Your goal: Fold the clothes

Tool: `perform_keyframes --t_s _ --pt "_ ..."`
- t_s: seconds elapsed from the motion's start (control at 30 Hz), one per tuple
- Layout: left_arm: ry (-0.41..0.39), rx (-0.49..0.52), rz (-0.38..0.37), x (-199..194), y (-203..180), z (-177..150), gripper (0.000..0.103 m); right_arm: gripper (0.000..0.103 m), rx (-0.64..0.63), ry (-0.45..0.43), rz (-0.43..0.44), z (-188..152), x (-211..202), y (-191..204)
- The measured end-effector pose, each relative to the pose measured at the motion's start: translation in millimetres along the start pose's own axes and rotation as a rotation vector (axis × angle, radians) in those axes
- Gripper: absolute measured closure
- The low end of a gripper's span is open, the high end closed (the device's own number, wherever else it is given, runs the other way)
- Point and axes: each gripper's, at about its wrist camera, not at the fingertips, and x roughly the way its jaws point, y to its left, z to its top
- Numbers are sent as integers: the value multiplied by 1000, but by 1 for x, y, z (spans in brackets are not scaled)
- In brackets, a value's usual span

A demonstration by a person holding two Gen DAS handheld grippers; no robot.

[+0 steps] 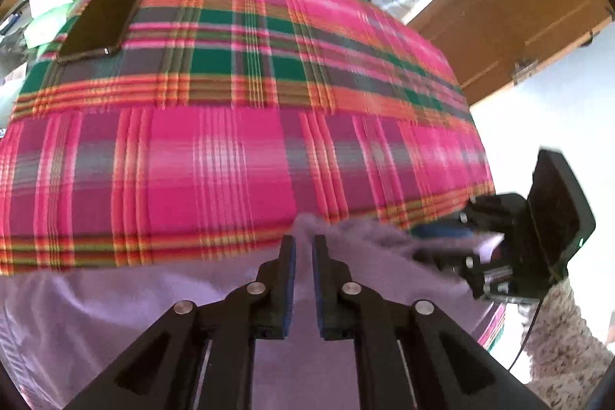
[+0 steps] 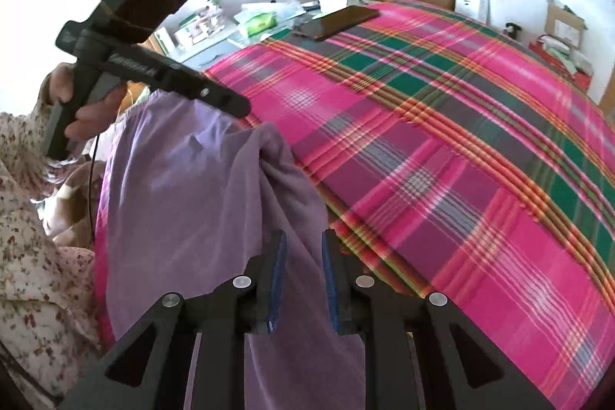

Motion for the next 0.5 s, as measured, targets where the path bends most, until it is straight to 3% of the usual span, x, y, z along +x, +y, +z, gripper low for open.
perform_keyframes --t_s 0.23,0.3,0.33,0.5 --pt "12 47 52 14 -9 -11 90 78 -66 57 40 -1 21 16" --pt "8 45 52 17 -10 -9 90 87 -75 56 22 0 25 18" --pt "3 42 44 16 -10 -8 89 99 -75 51 13 1 25 18" --pt "-6 30 27 16 -8 -2 89 100 -17 -10 -71 6 14 6"
